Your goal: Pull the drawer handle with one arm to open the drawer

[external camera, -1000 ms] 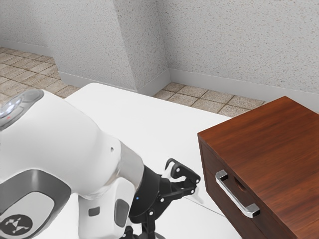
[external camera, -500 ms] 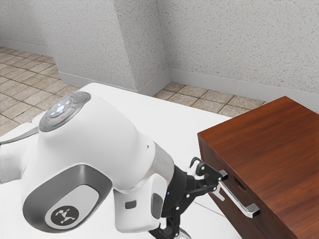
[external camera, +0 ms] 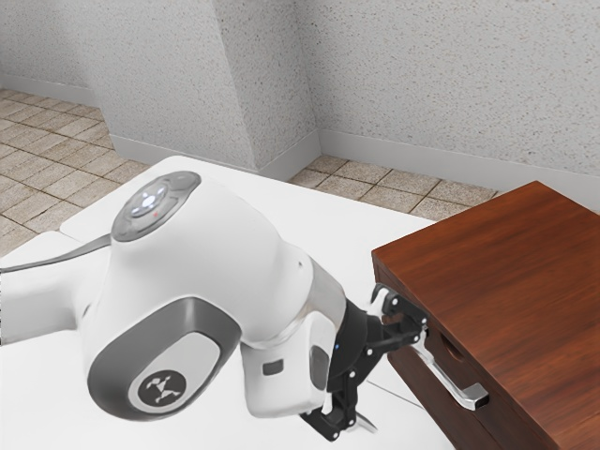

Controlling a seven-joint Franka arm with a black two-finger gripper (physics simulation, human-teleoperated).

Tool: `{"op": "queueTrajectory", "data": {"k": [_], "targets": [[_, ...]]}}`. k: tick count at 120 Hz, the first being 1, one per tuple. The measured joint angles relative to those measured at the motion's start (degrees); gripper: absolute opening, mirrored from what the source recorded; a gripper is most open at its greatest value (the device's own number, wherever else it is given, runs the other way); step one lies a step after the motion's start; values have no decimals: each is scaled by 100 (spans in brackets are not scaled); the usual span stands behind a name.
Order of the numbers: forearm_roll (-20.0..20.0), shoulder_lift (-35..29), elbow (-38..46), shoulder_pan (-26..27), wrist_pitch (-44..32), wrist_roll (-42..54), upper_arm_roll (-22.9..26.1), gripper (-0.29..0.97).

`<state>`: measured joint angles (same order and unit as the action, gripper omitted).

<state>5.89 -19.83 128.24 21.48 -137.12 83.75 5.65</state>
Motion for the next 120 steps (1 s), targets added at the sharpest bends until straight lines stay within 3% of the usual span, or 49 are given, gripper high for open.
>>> {"op": "queueTrajectory", "data": {"k": [78, 120], "targets": [[-20, 179, 250, -45, -513, 15, -13, 72], [-3, 349, 207, -128, -783, 20, -20, 68]]}}
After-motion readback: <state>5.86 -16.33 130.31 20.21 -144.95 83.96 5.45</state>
